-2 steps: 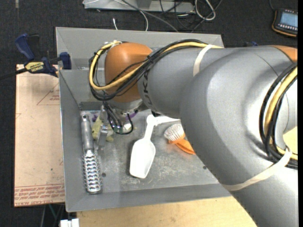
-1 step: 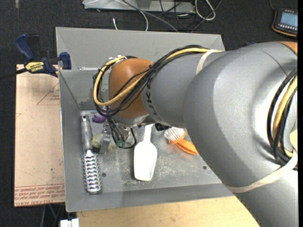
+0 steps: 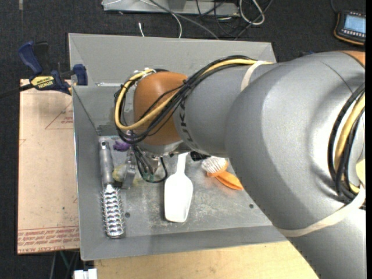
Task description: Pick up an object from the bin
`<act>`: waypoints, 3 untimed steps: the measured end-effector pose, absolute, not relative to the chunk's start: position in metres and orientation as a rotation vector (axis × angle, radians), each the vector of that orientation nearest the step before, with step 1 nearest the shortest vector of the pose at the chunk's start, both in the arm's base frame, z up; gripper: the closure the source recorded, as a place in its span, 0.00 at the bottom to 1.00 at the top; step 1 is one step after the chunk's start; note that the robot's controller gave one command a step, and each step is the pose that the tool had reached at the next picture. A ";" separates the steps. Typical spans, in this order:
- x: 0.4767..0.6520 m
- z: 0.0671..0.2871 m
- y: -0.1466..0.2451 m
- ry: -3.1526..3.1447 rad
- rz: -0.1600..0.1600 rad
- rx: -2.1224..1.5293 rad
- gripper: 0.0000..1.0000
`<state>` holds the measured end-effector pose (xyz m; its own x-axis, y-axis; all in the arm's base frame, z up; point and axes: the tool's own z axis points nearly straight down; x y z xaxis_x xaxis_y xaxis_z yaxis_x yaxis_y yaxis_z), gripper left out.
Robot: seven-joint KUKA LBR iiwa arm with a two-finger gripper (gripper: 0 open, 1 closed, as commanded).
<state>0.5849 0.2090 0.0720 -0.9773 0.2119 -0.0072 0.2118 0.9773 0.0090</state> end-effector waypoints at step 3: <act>0.570 0.191 0.213 3.121 0.013 0.313 1.00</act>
Offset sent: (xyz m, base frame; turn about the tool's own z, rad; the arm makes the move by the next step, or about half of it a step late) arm 0.0040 0.0066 0.0176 -0.0043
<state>0.5699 0.2132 0.1913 -0.9801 0.1984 -0.0039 0.1984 0.9801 0.0088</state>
